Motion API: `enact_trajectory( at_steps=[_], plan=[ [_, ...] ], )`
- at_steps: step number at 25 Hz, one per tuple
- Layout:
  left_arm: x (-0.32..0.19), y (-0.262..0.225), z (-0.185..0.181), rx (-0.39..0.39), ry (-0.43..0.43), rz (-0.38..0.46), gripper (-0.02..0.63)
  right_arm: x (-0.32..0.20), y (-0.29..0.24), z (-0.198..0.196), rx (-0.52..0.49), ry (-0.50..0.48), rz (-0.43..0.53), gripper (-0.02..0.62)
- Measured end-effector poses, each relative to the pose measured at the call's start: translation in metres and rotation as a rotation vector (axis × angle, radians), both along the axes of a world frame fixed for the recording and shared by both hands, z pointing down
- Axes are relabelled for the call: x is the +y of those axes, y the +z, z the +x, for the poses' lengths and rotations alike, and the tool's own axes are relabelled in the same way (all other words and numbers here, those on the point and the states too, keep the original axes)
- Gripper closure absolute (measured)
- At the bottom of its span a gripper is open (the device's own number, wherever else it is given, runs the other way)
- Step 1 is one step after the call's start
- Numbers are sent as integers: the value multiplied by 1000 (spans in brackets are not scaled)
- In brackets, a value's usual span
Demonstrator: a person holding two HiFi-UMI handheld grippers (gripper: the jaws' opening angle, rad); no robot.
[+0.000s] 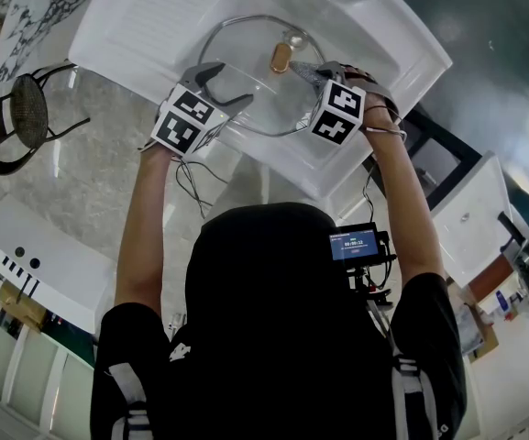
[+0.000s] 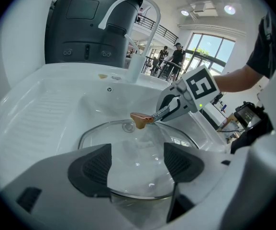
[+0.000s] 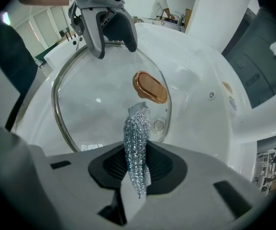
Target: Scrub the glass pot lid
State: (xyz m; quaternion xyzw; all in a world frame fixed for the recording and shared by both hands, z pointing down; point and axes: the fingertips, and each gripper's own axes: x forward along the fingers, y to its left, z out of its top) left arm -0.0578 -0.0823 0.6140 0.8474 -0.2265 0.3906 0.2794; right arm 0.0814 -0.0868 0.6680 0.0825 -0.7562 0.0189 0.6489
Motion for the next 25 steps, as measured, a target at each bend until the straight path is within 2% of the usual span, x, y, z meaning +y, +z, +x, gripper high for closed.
enact_trajectory(
  at_steps=[25],
  plan=[
    [-2,0,1,3,-2,-2,292,25,-27,-18,-43,-58,-10,526]
  ],
)
